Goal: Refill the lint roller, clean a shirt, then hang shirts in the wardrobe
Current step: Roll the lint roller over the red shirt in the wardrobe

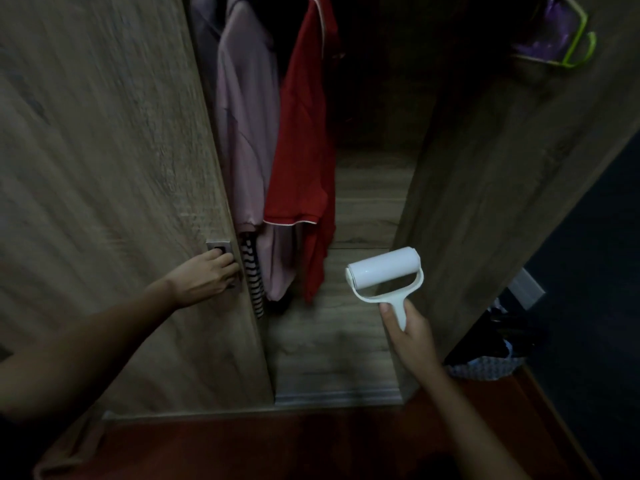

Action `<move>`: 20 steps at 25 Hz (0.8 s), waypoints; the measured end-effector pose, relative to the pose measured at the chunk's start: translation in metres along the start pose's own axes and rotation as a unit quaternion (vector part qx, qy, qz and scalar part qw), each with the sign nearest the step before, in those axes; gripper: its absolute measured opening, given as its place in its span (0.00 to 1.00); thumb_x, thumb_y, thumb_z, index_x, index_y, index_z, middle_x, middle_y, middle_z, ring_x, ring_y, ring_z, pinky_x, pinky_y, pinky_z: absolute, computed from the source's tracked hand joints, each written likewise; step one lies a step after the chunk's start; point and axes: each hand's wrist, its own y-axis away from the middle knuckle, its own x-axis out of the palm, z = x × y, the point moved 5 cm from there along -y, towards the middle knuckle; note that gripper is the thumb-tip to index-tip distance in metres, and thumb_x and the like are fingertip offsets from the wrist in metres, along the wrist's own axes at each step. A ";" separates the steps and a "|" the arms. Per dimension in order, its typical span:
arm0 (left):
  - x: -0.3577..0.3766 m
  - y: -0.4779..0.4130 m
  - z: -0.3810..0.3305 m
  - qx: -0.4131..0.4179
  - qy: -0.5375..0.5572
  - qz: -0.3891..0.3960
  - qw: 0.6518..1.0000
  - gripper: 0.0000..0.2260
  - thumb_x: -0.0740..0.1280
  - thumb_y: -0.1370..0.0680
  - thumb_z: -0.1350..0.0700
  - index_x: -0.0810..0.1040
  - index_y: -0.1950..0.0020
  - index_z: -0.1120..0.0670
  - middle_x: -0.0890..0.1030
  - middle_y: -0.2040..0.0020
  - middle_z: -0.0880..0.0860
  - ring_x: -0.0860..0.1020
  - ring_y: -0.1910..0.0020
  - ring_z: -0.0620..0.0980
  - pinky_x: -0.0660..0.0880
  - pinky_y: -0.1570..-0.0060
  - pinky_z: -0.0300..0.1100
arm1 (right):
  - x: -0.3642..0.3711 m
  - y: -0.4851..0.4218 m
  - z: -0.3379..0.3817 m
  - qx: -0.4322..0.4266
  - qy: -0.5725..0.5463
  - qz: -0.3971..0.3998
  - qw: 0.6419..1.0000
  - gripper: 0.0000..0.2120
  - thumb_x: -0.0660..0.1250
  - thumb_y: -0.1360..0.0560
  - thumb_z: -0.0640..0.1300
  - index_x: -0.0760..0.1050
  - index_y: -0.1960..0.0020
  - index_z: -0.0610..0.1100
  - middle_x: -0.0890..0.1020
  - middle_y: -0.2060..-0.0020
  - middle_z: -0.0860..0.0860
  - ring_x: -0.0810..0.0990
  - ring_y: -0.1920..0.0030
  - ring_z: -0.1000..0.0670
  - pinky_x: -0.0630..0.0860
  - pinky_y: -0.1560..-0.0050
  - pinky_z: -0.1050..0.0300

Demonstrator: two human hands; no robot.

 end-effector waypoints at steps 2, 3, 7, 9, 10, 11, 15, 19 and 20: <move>0.004 0.011 0.004 -0.011 0.002 0.005 1.000 0.13 0.57 0.27 0.58 0.78 0.67 0.56 0.77 0.65 0.53 0.72 0.65 0.54 0.64 0.64 0.47 | 0.008 0.000 0.006 -0.004 0.000 0.003 1.000 0.10 0.63 0.23 0.42 0.71 0.63 0.49 0.76 0.73 0.54 0.75 0.69 0.62 0.67 0.68 0.72; 0.005 0.016 0.005 -0.012 0.001 0.006 1.000 0.13 0.57 0.27 0.58 0.78 0.67 0.56 0.77 0.65 0.53 0.73 0.65 0.54 0.65 0.64 0.47 | 0.012 0.000 0.008 -0.007 -0.002 0.005 1.000 0.11 0.63 0.23 0.42 0.71 0.63 0.50 0.77 0.74 0.57 0.75 0.69 0.63 0.67 0.68 0.72; 0.007 0.031 0.010 -0.021 -0.001 0.013 1.000 0.13 0.57 0.28 0.58 0.79 0.67 0.57 0.78 0.65 0.53 0.72 0.64 0.54 0.63 0.62 0.46 | 0.023 -0.001 0.011 -0.009 -0.003 0.017 1.000 0.10 0.63 0.23 0.45 0.70 0.62 0.53 0.78 0.72 0.64 0.75 0.71 0.63 0.67 0.70 0.73; 0.011 0.036 0.012 -0.027 0.005 0.025 0.999 0.14 0.57 0.28 0.58 0.80 0.66 0.57 0.78 0.64 0.53 0.72 0.64 0.54 0.63 0.61 0.46 | 0.027 -0.003 0.011 -0.005 -0.008 0.023 1.000 0.09 0.62 0.23 0.47 0.70 0.61 0.54 0.78 0.73 0.64 0.75 0.72 0.63 0.68 0.71 0.72; 0.012 0.039 0.012 -0.033 0.008 0.032 0.999 0.14 0.56 0.28 0.58 0.80 0.66 0.57 0.79 0.64 0.53 0.73 0.64 0.54 0.64 0.61 0.46 | 0.028 -0.005 0.012 -0.004 -0.010 0.026 1.000 0.09 0.62 0.22 0.47 0.70 0.62 0.54 0.78 0.73 0.63 0.75 0.72 0.62 0.68 0.70 0.71; 0.013 0.041 0.012 -0.039 0.008 0.033 0.999 0.14 0.56 0.28 0.58 0.81 0.65 0.56 0.79 0.63 0.53 0.74 0.64 0.54 0.66 0.61 0.46 | 0.028 -0.006 0.013 -0.004 -0.010 0.029 1.000 0.09 0.62 0.23 0.48 0.70 0.62 0.54 0.78 0.73 0.63 0.75 0.72 0.62 0.68 0.69 0.70; -0.010 0.029 0.014 -0.067 0.040 -0.057 0.995 0.12 0.59 0.27 0.59 0.80 0.66 0.56 0.78 0.63 0.53 0.76 0.64 0.53 0.72 0.67 0.45 | 0.031 -0.011 0.013 0.007 -0.022 0.032 0.999 0.10 0.61 0.25 0.53 0.69 0.64 0.52 0.76 0.74 0.60 0.73 0.74 0.61 0.67 0.70 0.62; -0.081 -0.033 0.048 -0.211 0.126 -0.244 0.938 0.08 0.64 0.25 0.59 0.76 0.64 0.60 0.76 0.65 0.58 0.72 0.65 0.56 0.68 0.64 0.48 | 0.028 -0.016 0.014 0.003 -0.024 0.035 0.999 0.11 0.62 0.23 0.49 0.70 0.64 0.52 0.76 0.75 0.59 0.73 0.74 0.61 0.67 0.71 0.64; -0.095 -0.051 0.063 -0.294 0.166 -0.267 0.903 0.08 0.64 0.25 0.58 0.76 0.60 0.61 0.76 0.64 0.59 0.71 0.63 0.57 0.68 0.60 0.48 | 0.025 -0.017 0.015 -0.001 -0.024 0.032 0.999 0.11 0.62 0.22 0.47 0.70 0.64 0.51 0.77 0.74 0.58 0.74 0.73 0.61 0.68 0.70 0.67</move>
